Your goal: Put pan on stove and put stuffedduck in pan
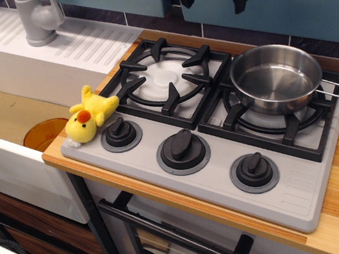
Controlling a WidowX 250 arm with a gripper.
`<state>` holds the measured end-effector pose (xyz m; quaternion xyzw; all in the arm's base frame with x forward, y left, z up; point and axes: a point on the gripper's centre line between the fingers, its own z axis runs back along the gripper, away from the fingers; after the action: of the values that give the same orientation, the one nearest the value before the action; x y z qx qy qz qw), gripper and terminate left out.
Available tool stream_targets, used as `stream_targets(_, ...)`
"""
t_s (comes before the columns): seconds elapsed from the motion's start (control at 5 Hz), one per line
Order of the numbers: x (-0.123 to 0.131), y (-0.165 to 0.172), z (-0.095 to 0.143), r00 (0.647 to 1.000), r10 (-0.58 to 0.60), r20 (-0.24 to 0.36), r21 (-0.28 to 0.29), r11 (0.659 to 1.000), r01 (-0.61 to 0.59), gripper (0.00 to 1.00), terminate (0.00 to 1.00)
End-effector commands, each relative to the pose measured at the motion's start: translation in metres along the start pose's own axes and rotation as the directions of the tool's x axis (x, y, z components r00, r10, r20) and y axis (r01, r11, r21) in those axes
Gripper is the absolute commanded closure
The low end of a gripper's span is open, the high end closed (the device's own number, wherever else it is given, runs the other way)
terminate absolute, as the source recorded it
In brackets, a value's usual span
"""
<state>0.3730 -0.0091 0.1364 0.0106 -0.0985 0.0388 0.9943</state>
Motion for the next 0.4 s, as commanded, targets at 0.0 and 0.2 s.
stream_targets(0.0, 0.000, 0.000, 0.000, 1.000, 0.000, 0.000, 0.000, 1.000, 0.000, 0.00, 0.00)
stream_targets(0.2, -0.003, -0.010, -0.024, 0.998, 0.024, 0.060, 0.026, 0.999, -0.026, 0.00, 0.00)
